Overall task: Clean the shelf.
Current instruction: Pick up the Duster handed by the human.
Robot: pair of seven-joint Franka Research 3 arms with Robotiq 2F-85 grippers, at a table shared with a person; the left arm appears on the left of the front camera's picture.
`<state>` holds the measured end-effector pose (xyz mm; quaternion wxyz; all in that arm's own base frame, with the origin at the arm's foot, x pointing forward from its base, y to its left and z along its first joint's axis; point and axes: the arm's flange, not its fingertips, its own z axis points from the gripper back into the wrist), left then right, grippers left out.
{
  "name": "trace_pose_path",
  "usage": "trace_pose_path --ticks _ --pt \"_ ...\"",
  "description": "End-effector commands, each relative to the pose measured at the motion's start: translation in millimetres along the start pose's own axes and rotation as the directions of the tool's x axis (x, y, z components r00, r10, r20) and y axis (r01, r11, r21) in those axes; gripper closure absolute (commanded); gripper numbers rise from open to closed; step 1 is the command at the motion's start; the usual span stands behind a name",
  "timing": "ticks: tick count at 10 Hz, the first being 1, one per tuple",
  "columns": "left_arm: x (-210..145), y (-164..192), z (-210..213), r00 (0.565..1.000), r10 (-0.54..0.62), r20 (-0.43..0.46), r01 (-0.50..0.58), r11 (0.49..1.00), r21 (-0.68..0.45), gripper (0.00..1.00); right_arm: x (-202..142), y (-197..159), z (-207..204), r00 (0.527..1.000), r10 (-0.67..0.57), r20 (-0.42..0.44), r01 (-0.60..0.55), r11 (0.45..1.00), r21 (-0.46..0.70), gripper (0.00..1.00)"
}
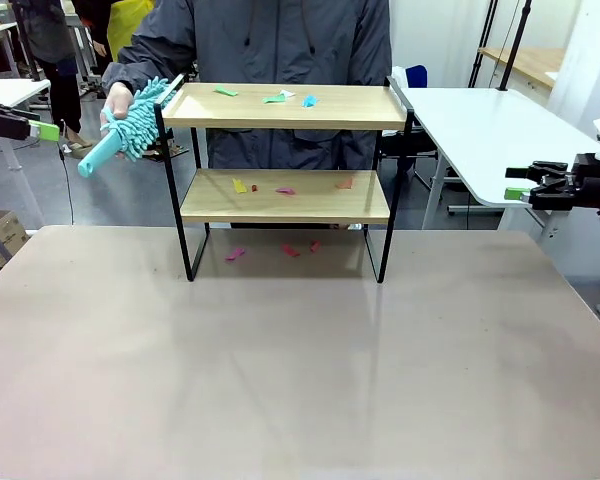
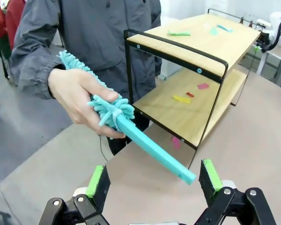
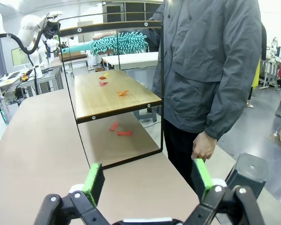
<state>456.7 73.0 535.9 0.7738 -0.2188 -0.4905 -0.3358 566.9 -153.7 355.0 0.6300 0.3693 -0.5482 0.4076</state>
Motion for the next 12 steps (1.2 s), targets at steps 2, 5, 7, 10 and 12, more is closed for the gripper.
trace_pose_path --ticks 2,5,7,10,12 --pt "37 -55 0 0.979 0.079 -0.186 -0.070 0.996 0.051 0.00 2 0 -1 1.000 0.004 0.002 -0.004 1.000 0.001 0.00" --pt "56 -88 -23 0.926 0.126 -0.356 -0.087 0.989 0.123 0.00 2 0 -1 1.000 0.004 0.002 -0.004 1.000 0.001 0.00" --pt "58 -93 -49 0.896 0.191 -0.400 -0.112 0.971 0.213 0.00 2 0 -1 1.000 0.004 0.002 -0.004 1.000 0.001 0.00" --pt "52 -85 -81 0.890 0.259 -0.375 -0.098 0.912 0.398 0.00 2 0 -1 1.000 0.004 0.002 -0.004 1.000 0.001 0.00" --pt "43 -74 -93 0.881 0.304 -0.362 -0.146 0.903 0.404 0.00 2 0 -1 1.000 0.004 0.002 -0.004 1.000 0.001 0.00"
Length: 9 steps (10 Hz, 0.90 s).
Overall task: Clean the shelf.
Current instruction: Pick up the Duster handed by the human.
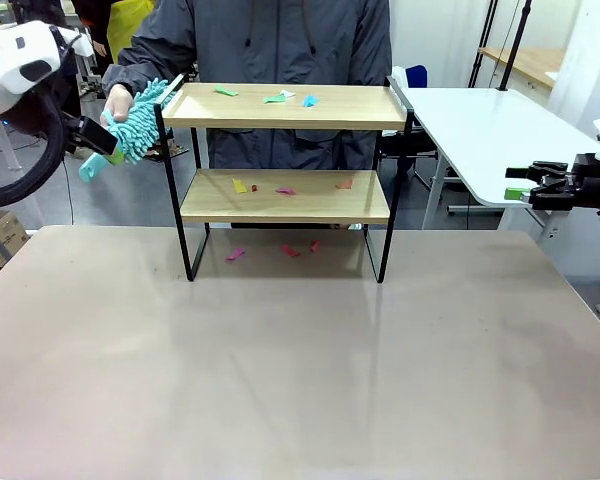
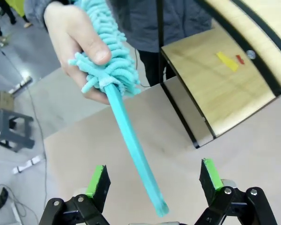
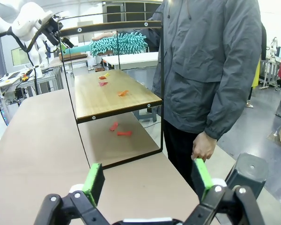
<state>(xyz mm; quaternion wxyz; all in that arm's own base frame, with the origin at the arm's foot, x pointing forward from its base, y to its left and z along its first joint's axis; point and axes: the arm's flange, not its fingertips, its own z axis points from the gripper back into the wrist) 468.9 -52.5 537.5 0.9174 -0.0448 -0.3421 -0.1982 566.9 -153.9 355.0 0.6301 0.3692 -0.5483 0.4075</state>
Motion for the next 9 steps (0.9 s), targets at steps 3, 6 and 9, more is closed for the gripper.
trace_pose_path --ticks 3,6,9 --pt "-1.3 7.2 -7.4 0.999 0.035 0.007 -0.035 0.999 -0.025 0.00 2.3 0.4 -1.5 1.000 0.004 0.002 -0.004 1.000 0.002 0.00" --pt "-2.2 7.5 -5.5 0.999 0.022 -0.023 -0.022 1.000 -0.010 1.00 2.3 0.4 -1.5 1.000 0.004 0.002 -0.004 1.000 0.002 0.00" --pt "1.3 4.8 -3.2 0.999 0.028 -0.030 -0.027 0.999 0.017 1.00 2.3 0.4 -1.5 1.000 0.004 0.002 -0.004 1.000 0.002 0.00"
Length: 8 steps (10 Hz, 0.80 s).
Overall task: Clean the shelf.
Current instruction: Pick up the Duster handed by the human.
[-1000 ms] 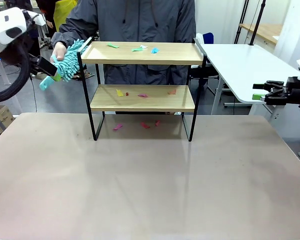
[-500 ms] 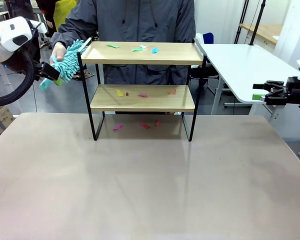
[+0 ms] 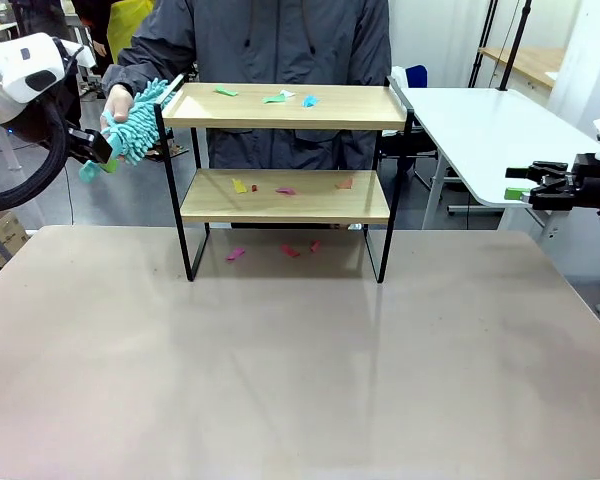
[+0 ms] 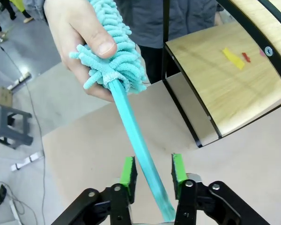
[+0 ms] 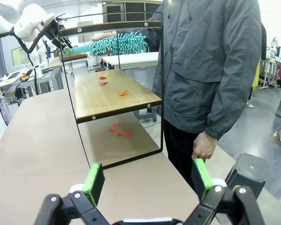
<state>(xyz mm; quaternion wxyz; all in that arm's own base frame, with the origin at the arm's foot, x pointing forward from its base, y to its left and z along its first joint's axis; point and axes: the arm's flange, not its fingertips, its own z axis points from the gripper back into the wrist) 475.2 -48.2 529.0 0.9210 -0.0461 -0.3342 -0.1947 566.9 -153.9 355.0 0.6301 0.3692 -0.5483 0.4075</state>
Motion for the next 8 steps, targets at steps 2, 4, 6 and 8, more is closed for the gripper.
trace_pose_path --ticks 2,4,6,8 --pt "4.4 -0.6 7.8 1.000 0.026 -0.017 -0.025 0.999 0.034 1.00 2.3 0.4 -1.4 1.000 0.004 0.002 -0.004 1.000 0.002 0.00" --pt "4.9 -1.2 7.0 0.999 0.029 -0.028 -0.027 0.998 0.059 1.00 2.3 0.4 -1.4 1.000 0.004 0.002 -0.004 1.000 0.002 0.00" --pt "4.7 -1.0 7.4 0.998 0.045 -0.031 -0.043 0.996 0.076 1.00 2.3 0.4 -1.4 1.000 0.004 0.002 -0.004 1.000 0.002 0.00" --pt "0.1 3.3 11.8 0.997 0.074 -0.020 -0.072 0.992 0.106 1.00 2.3 0.4 -1.4 1.000 0.004 0.002 -0.004 1.000 0.002 0.00"
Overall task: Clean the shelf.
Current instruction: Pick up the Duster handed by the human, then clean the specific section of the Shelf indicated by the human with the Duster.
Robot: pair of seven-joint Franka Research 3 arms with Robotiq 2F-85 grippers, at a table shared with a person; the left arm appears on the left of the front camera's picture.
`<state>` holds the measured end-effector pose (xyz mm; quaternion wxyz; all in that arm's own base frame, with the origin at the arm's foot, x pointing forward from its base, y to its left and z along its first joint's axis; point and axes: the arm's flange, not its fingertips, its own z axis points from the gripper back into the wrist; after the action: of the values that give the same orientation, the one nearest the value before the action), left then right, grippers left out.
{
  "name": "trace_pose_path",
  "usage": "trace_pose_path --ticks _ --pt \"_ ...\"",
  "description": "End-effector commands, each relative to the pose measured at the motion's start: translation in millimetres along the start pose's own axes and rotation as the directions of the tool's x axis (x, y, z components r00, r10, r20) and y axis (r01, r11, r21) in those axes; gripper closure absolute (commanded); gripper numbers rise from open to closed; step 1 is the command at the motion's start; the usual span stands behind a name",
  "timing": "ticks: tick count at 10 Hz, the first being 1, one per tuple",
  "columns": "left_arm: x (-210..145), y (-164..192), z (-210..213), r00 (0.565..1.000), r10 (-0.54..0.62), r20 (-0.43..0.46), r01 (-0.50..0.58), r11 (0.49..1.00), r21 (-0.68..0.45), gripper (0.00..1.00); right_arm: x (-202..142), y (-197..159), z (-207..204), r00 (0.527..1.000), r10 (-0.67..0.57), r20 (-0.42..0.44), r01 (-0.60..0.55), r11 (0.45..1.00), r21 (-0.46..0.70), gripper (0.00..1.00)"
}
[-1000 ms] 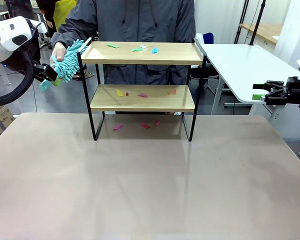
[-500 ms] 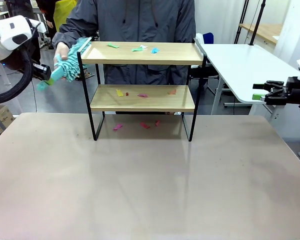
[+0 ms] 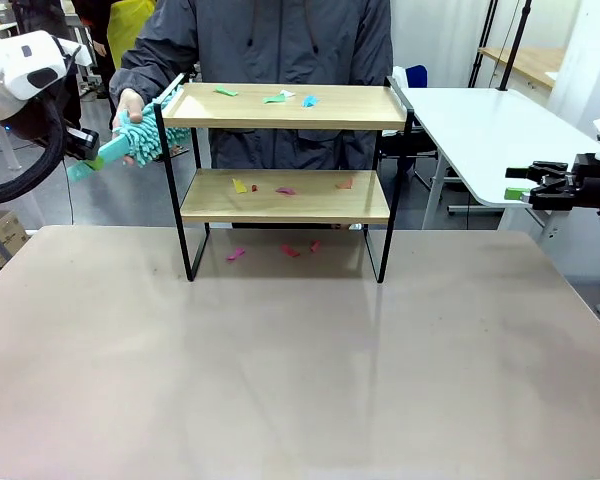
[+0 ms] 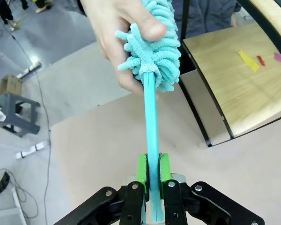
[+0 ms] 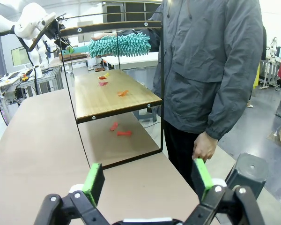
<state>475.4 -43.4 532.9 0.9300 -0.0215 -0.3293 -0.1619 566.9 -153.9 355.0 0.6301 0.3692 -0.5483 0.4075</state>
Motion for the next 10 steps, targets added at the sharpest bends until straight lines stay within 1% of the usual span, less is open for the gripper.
trace_pose_path --ticks 1,3,4,10 --pt "-7 3 12 1.000 0.028 0.007 -0.028 0.998 0.047 1.00 2 0 -1 1.000 0.004 0.002 -0.004 1.000 0.002 0.00" --pt "-18 17 17 0.992 0.081 0.097 -0.088 0.993 0.074 1.00 2 0 -1 1.000 0.004 0.002 -0.004 1.000 0.002 0.00" --pt "-4 9 8 1.000 0.026 0.013 -0.026 0.999 0.021 1.00 2 0 -1 1.000 0.004 0.002 -0.004 1.000 0.002 0.00" --pt "-4 9 8 1.000 0.026 0.013 -0.026 0.999 0.021 1.00 2 0 -1 1.000 0.004 0.002 -0.004 1.000 0.002 0.00"
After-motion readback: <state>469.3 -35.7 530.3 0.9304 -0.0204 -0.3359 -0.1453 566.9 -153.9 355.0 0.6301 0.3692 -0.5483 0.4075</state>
